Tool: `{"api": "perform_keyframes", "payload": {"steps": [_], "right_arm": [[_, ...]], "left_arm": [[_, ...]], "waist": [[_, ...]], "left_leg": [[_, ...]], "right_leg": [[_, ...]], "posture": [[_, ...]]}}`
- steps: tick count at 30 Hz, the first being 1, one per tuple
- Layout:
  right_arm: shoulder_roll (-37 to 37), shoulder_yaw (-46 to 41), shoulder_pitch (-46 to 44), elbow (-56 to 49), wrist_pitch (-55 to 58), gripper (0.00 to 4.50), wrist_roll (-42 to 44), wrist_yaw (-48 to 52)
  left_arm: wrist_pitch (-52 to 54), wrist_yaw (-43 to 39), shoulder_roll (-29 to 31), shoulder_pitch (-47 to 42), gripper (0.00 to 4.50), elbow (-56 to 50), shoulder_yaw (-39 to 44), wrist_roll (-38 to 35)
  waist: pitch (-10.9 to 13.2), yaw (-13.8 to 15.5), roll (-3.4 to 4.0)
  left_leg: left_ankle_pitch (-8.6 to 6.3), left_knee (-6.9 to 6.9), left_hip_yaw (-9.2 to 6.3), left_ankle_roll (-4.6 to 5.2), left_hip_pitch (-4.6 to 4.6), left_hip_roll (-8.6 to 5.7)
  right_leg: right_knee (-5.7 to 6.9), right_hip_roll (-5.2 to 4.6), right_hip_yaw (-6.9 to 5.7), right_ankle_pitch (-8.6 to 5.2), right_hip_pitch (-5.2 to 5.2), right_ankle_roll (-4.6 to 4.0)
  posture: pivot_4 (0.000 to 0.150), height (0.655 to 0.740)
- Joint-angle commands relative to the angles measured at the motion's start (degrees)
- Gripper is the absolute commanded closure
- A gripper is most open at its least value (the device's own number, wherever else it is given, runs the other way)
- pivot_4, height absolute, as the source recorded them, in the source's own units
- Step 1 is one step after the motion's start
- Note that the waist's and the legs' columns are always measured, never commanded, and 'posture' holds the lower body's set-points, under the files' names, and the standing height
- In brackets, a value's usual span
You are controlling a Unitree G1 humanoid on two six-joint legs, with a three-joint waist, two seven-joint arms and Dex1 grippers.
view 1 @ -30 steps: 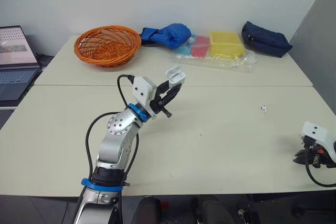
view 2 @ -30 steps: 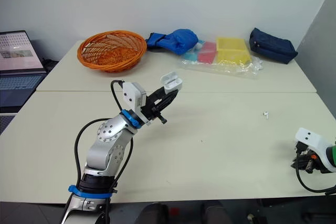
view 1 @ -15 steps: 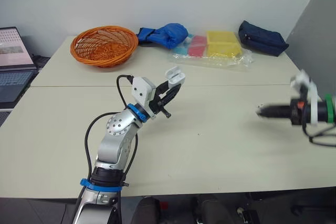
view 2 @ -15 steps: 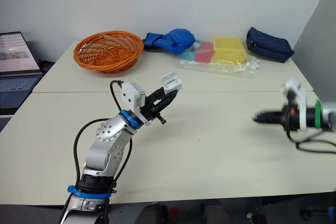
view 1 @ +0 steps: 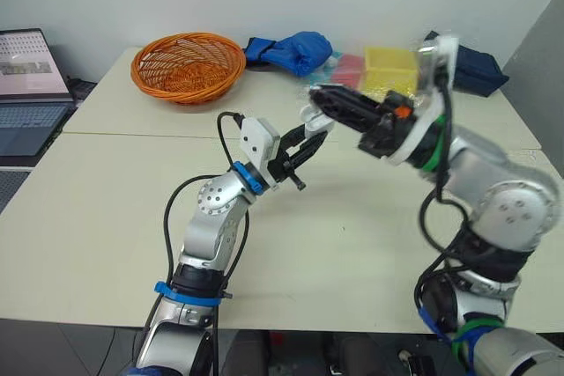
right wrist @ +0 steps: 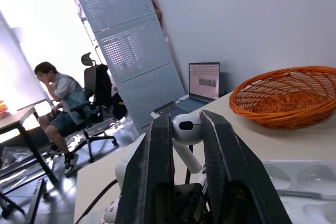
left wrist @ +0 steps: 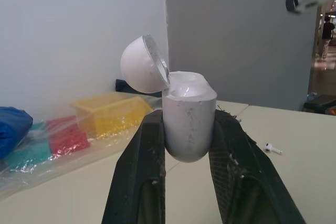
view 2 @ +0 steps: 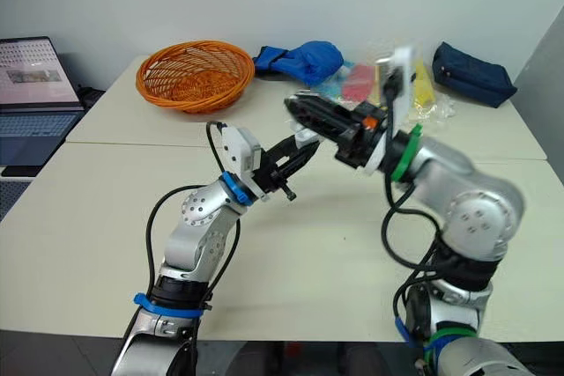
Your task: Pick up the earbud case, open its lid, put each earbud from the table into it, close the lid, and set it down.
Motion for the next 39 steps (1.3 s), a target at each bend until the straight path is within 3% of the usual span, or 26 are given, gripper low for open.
{"api": "perform_keyframes", "payload": {"steps": [1,6,14,20,39], "right_arm": [[2.2,3.5,1.3,-2.8,-7.3,4.11,-2.7,-2.4],[3.6,8.3,4.5,0.1,-17.4,4.11,-12.1,-6.5],[6.8,12.2,6.4,3.2,-24.2,4.11,-17.3,-9.7],[6.8,12.6,7.1,3.0,-25.3,4.11,-17.5,-10.0],[8.2,14.8,7.6,4.0,-24.9,4.11,-17.5,-11.1]], "left_arm": [[-2.4,1.1,-1.1,-1.2,3.76,-0.8,0.3,0.2],[-4.5,2.6,-2.0,-1.8,3.76,0.1,0.6,1.2],[-5.8,4.7,-3.3,-2.9,3.76,1.6,0.9,1.6],[-2.6,5.4,-4.3,-2.7,3.76,0.2,1.5,-1.3],[-2.4,5.8,-4.6,-2.5,3.76,-1.0,0.7,-0.4]], "waist": [[0.0,-0.2,0.0],[0.0,-0.6,0.0],[0.0,-0.8,0.0],[0.0,-0.7,0.0],[0.0,-0.7,0.0]], "left_leg": [[0.0,0.01,0.0,0.0,0.03,0.0],[0.01,0.02,-0.06,0.01,0.11,0.0],[0.02,0.01,-0.02,0.01,0.18,0.05],[0.01,0.02,0.0,0.01,0.18,0.04],[0.01,0.01,-0.01,0.01,0.18,0.04]], "right_leg": [[0.02,0.04,0.0,0.0,0.0,0.02],[0.14,0.19,-0.03,-0.01,0.04,0.01],[0.2,0.25,0.03,-0.01,0.03,-0.01],[0.19,0.23,0.03,-0.01,0.04,-0.01],[0.19,0.24,0.03,-0.01,0.04,-0.01]], "posture": [[0.15,0.74],[0.15,0.74],[0.15,0.74],[0.15,0.74],[0.15,0.74]]}}
